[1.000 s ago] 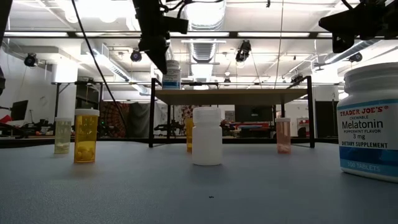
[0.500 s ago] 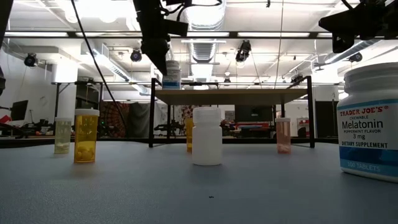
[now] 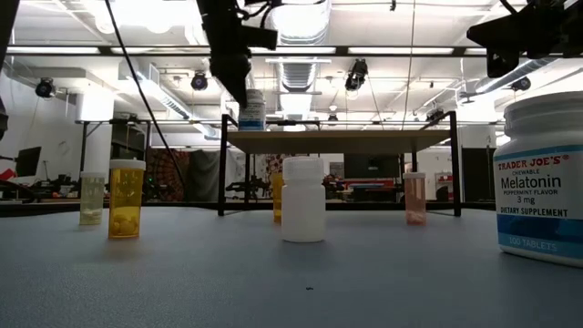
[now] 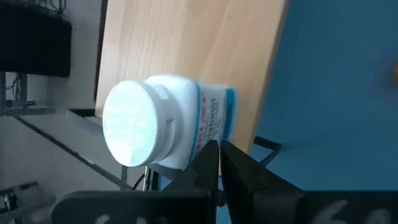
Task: Pick and place medicine bottles onto shelf by color
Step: Put the left white pill bottle on the shelf, then put the pink pill bottle on the shelf
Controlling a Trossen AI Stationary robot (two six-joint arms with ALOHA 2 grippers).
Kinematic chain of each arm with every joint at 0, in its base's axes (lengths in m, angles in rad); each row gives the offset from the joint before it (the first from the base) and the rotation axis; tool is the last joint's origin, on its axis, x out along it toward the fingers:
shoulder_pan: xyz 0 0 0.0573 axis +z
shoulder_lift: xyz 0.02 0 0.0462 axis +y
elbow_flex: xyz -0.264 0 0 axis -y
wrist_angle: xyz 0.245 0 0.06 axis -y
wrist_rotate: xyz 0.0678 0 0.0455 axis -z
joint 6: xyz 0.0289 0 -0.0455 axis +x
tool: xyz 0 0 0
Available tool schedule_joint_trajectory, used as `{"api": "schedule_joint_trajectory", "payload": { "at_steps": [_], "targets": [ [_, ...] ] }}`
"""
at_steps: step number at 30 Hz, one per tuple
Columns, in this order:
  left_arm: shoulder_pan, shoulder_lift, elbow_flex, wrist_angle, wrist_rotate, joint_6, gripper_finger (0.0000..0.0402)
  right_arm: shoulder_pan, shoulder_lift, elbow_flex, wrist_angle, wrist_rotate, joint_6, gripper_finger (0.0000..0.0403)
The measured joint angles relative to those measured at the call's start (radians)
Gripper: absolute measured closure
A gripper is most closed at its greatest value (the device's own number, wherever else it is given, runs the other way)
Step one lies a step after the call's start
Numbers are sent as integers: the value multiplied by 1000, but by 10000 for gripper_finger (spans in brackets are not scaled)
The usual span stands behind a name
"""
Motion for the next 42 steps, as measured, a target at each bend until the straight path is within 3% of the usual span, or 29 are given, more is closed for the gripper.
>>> {"api": "schedule_joint_trajectory", "payload": {
  "at_steps": [5,13,20,36,42],
  "targets": [
    [-72,-1,31,55,27,-1,402,0,0,0,-2,0,-5,390],
    [-211,-9,38,392,179,55,402,0,0,0,-1,0,-13,390],
    [-284,-10,27,620,190,64,402,0,0,-6,2,0,-15,390],
    [-303,1,-132,1202,205,88,402,0,7,-13,24,-11,3,390],
    [-303,2,-230,1354,209,89,402,0,89,-13,141,-110,4,390]
  ]
}}
